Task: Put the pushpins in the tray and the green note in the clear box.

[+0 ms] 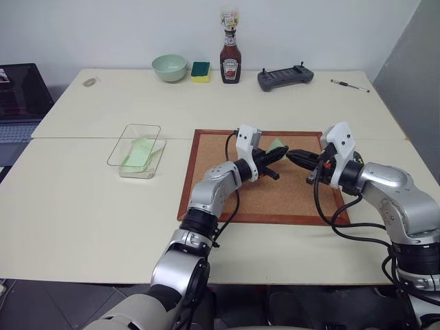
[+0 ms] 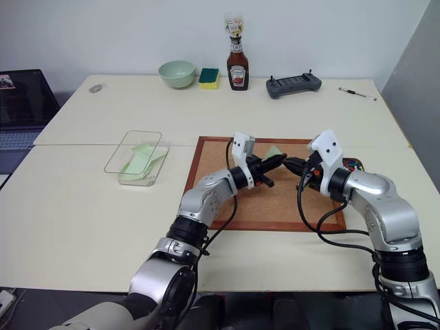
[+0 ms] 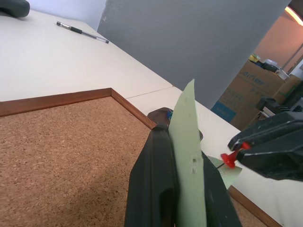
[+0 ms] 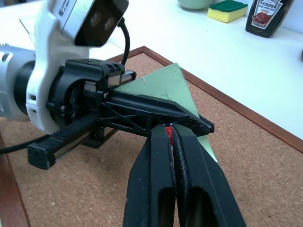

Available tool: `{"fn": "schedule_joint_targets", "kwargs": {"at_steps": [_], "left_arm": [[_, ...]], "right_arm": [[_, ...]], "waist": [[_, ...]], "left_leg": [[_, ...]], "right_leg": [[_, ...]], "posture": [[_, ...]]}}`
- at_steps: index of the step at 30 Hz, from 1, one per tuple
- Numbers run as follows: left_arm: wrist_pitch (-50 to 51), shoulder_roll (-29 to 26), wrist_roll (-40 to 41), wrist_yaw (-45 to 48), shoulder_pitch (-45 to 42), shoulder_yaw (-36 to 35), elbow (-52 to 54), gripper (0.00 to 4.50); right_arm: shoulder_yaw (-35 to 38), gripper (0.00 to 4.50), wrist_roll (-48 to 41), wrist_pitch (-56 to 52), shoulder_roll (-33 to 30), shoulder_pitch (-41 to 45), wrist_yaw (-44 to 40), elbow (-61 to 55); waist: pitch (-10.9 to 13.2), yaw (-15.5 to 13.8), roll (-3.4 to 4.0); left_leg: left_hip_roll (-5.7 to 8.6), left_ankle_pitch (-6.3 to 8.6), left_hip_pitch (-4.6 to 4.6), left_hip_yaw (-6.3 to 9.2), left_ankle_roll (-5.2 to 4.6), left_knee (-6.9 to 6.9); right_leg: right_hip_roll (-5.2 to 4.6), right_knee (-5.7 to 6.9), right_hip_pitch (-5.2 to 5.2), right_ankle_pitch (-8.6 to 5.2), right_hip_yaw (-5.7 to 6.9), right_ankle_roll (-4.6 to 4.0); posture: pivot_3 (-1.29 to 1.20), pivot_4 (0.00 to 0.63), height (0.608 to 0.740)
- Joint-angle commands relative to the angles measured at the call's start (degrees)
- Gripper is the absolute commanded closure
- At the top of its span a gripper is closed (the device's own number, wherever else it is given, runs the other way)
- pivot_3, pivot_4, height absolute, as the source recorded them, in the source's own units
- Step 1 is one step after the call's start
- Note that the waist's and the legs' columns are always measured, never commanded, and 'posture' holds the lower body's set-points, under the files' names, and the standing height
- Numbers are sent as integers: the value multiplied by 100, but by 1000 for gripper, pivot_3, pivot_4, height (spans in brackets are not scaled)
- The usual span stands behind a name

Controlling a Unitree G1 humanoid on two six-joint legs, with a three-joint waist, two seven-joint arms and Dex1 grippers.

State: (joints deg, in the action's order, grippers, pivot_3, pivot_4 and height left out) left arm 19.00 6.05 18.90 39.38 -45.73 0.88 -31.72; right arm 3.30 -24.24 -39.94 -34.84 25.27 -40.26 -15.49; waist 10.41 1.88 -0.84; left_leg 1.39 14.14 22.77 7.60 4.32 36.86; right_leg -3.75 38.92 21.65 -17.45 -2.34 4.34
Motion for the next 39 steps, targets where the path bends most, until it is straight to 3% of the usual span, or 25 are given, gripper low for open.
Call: {"fn": "schedule_joint_targets", "kwargs": {"at_steps": [1,8,13,24,33,39], "left_arm": [[-138,31,6,-25,-38,13,186,4492],[-216,41,-3,-90,-59,-11,146,4492],[-103,-168,-45,-147,66,29,555,4492],[391,-480,56,-378,588,70,1629,4492],[399,-436,77,-514,624,105,1717,4492],[385,-432,67,-519,622,128,1694,4500]], "right_arm": [[277,4500,-226,-170,-26,129,124,-278],[436,4500,-363,-339,-75,149,275,-373],[530,4500,14,-163,-335,72,471,-68],[-503,4500,2464,1903,-913,359,1289,2309],[-772,4500,3179,2835,-978,526,1297,3323],[-693,3294,3206,2872,-936,529,1280,3454]], "waist": [[0,1,0],[0,0,0],[0,1,0],[-1,9,2],[-1,9,1],[-1,11,1]], "left_leg": [[-1,0,0,0,0,0],[0,0,3,0,-1,0],[0,0,4,-1,-1,0],[-1,-1,3,-8,2,1],[0,-9,4,-12,16,1],[-1,-10,4,-12,18,1]], "right_leg": [[0,0,1,0,0,0],[0,1,3,0,0,0],[0,1,4,0,-1,0],[0,4,9,0,-6,0],[-1,3,9,0,-8,-1],[-1,3,9,0,-8,-1]], "posture": [[0,150,740],[0,150,740],[0,150,740],[0,150,740],[0,150,740],[0,150,740]]}}
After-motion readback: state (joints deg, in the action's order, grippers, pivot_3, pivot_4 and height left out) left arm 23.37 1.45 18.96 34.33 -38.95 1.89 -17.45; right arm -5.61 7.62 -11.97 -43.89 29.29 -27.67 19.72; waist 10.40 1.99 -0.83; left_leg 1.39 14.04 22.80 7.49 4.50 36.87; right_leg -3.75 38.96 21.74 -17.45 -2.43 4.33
